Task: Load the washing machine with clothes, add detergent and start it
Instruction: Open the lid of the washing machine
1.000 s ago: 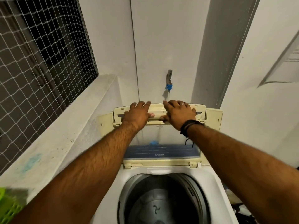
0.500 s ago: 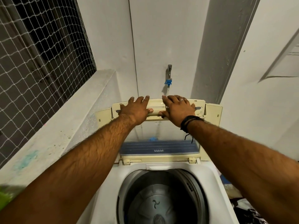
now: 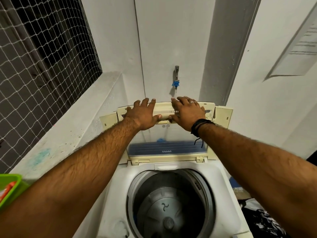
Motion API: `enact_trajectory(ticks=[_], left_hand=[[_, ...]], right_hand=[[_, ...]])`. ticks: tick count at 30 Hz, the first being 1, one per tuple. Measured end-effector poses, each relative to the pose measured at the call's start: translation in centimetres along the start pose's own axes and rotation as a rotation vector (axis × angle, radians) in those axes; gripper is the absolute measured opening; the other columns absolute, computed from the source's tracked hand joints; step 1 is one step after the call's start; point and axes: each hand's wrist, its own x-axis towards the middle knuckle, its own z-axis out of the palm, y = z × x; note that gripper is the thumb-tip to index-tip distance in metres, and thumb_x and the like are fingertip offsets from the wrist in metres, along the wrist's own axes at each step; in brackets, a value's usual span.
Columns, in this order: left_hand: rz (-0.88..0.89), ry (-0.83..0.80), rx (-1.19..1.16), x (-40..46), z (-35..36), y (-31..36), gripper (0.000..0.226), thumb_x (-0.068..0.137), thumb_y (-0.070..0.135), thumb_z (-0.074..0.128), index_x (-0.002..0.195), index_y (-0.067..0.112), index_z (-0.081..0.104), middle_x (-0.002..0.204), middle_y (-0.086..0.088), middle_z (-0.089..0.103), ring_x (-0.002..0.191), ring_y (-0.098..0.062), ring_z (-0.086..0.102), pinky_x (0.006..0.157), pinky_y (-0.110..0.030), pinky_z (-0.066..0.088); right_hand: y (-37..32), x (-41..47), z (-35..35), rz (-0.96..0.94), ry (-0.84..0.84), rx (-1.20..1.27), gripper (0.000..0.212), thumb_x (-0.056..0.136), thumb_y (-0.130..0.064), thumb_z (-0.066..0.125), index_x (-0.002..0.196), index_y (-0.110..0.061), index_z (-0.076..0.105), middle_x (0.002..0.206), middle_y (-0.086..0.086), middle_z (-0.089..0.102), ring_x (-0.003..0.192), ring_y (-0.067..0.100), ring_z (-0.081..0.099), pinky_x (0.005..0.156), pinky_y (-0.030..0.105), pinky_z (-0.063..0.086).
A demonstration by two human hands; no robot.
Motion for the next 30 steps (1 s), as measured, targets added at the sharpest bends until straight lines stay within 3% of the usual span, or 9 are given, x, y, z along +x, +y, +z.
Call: enact_trajectory(ticks=[7,18,27,30], left_hand=[[0.043,0.084,0.007,-2.2,-0.4,0.1,0.077,0.093,0.064,0.038,0.153,0.022,0.015,0.159,-0.006,0.021,0.141,-0.033,0.025,0.108,-0.059,0.034],[0.104,0.144,0.011,-7.0,-1.6,1.6,0.077,0.092,0.067,0.034,0.154,0.024,0.015,0.16,-0.004,0.021,0.144,-0.033,0.023,0.108,-0.06,0.033],[0.23,0.229,0.013,-11.7,0.9,6.5,0.075,0.088,0.071,0.032,0.15,0.029,0.024,0.157,-0.004,0.027,0.142,-0.034,0.028,0.106,-0.066,0.031],[0.29,0.164,-0.021,-12.7,2.6,9.2,0.075,0.089,0.071,0.032,0.151,0.03,0.022,0.16,-0.002,0.022,0.144,-0.033,0.023,0.107,-0.064,0.029]], right_hand=[[0.0,-1.7,-0.9,0.02,0.047,-0.007,0.064,0.092,-0.054,0.057,0.148,-0.035,0.031,0.158,-0.002,0.034,0.147,0.027,0.028,0.109,0.069,0.032],[-0.5,-7.8,-2.0,0.108,0.118,-0.039,0.069,0.092,-0.063,0.05,0.151,-0.036,0.028,0.158,-0.002,0.035,0.145,0.029,0.031,0.107,0.067,0.035],[1.5,-16.2,-1.6,0.205,0.166,-0.046,0.07,0.092,-0.063,0.048,0.152,-0.035,0.027,0.157,0.001,0.036,0.142,0.032,0.035,0.105,0.065,0.038],[3.2,-19.5,-1.0,0.263,0.174,-0.038,0.068,0.091,-0.062,0.049,0.151,-0.032,0.031,0.155,0.002,0.039,0.141,0.032,0.037,0.105,0.064,0.038]])
